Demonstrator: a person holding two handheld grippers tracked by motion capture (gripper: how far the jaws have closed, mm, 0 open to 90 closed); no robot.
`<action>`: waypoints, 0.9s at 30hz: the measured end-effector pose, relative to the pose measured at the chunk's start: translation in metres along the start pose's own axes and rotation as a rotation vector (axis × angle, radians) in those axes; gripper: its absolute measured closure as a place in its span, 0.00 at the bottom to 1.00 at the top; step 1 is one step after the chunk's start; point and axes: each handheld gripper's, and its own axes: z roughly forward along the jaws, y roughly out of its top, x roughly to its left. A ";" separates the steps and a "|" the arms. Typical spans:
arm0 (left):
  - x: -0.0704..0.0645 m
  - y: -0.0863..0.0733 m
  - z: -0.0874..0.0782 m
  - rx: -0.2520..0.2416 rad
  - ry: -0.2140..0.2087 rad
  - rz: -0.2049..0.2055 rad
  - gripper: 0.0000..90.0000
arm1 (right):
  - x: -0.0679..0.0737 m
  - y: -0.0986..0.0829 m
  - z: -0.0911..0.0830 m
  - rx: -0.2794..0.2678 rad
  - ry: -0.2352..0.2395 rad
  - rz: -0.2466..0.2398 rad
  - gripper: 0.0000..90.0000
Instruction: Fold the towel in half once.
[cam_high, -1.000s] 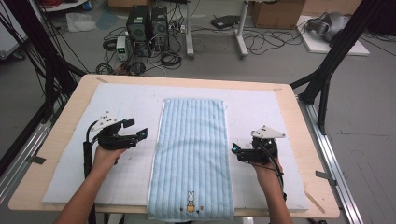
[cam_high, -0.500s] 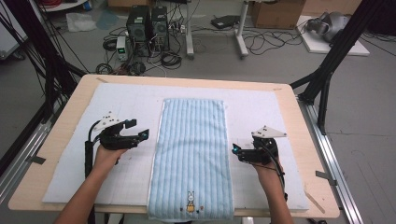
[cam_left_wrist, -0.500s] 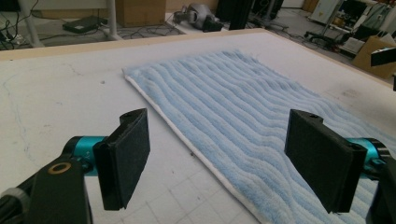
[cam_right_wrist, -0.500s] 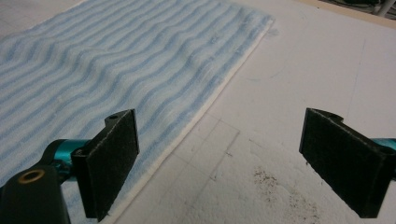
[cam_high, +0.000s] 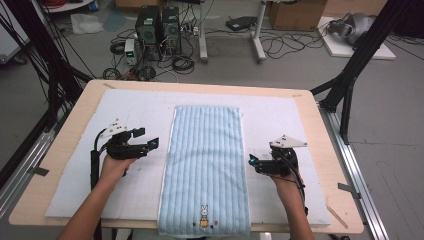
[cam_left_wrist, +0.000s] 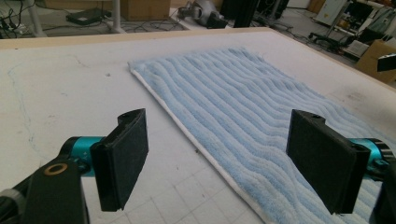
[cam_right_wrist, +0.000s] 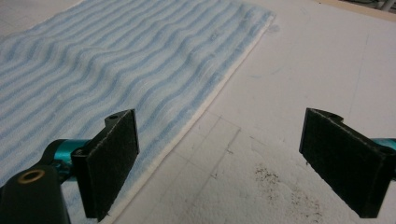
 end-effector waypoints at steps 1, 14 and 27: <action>0.000 0.001 0.001 -0.005 -0.001 -0.003 0.23 | 0.000 0.000 0.000 0.003 0.001 0.006 0.12; 0.011 0.027 0.035 0.056 0.016 -0.047 0.27 | -0.001 -0.002 -0.002 -0.001 0.012 0.015 0.12; 0.020 0.040 0.087 0.139 0.066 -0.048 0.29 | -0.002 -0.002 -0.002 -0.003 0.017 0.028 0.12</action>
